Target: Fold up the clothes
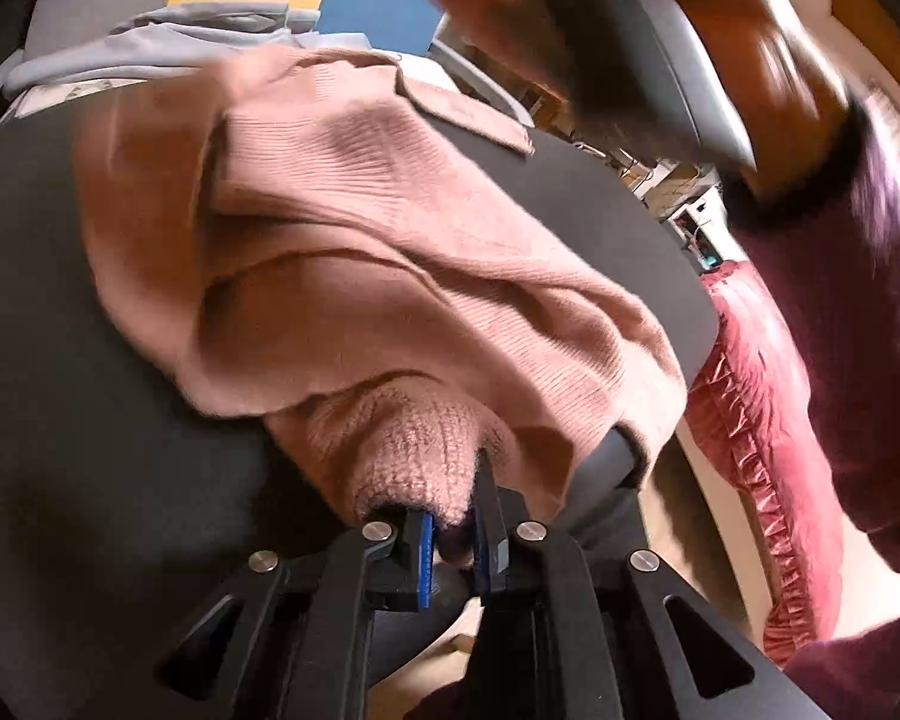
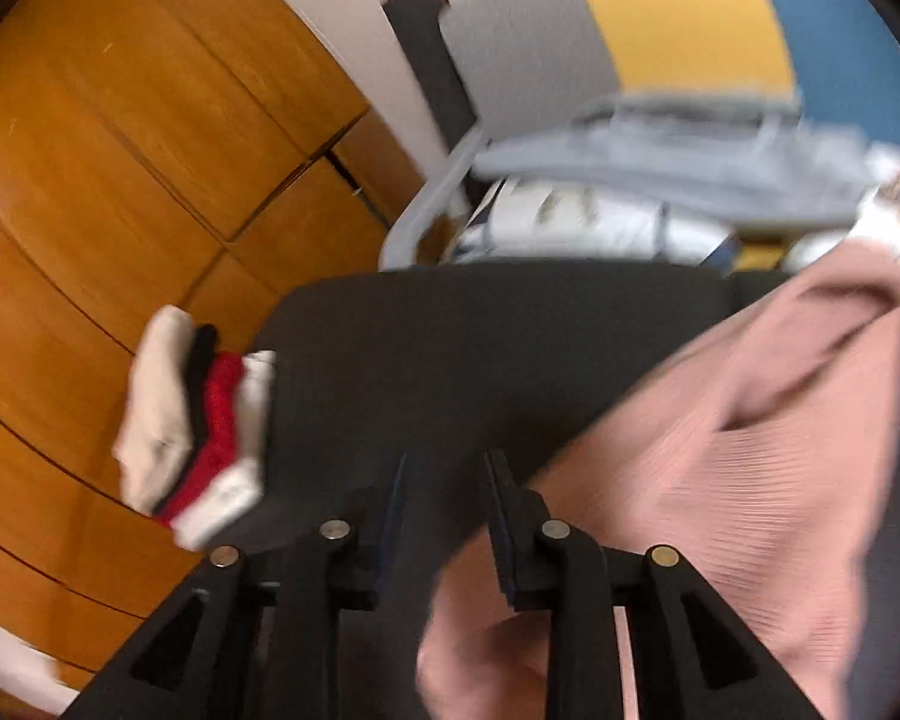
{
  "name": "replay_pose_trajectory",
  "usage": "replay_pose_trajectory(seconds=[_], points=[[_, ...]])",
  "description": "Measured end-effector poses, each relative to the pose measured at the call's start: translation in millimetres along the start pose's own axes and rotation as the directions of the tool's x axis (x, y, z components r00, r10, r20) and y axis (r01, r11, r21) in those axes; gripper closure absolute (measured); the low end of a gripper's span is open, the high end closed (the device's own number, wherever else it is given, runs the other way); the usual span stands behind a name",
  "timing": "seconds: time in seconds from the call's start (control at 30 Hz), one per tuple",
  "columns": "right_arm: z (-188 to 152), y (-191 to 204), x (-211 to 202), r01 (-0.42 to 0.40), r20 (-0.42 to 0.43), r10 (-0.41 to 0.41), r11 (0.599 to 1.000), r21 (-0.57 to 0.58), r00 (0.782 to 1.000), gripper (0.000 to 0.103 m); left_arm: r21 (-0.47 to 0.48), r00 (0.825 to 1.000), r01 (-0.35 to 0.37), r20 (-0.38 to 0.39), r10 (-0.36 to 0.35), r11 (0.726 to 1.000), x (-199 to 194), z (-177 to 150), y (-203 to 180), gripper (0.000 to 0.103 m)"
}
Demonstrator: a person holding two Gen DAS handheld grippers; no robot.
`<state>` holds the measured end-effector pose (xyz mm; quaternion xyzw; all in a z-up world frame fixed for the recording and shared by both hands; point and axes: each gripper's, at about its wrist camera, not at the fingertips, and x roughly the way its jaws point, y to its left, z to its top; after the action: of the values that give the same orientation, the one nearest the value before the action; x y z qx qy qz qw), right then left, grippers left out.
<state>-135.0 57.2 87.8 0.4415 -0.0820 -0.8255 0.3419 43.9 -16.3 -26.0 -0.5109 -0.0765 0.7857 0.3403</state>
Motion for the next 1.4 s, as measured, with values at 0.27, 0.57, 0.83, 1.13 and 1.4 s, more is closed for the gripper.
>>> replay_pose_trajectory(seconds=[0.27,0.57,0.83,1.13,1.4], points=[[-115,-37,-93,0.39,0.108,-0.38,0.914,-0.109,0.919,0.058,0.073,0.994,-0.114,0.013,0.113,0.991,-37,37,23,0.09],[-196,-46,-51,0.508,0.037,-0.516,0.824,-0.252,0.856,0.058,0.208,0.984,-0.045,-0.162,0.079,0.977,-21,36,4,0.05],[-182,-81,-72,0.555,0.193,-0.534,0.828,-0.077,0.823,0.093,0.231,0.936,-0.193,-0.249,0.25,0.954,-53,-17,37,0.035],[-175,-131,-120,0.515,0.301,-0.555,0.832,0.206,0.776,0.094,0.107,0.922,-0.385,-0.002,0.387,0.917,-69,39,70,0.028],[-199,-158,-103,0.467,0.229,-0.535,0.835,0.292,0.813,0.094,0.174,0.863,-0.501,0.166,0.477,0.848,12,171,49,0.011]])
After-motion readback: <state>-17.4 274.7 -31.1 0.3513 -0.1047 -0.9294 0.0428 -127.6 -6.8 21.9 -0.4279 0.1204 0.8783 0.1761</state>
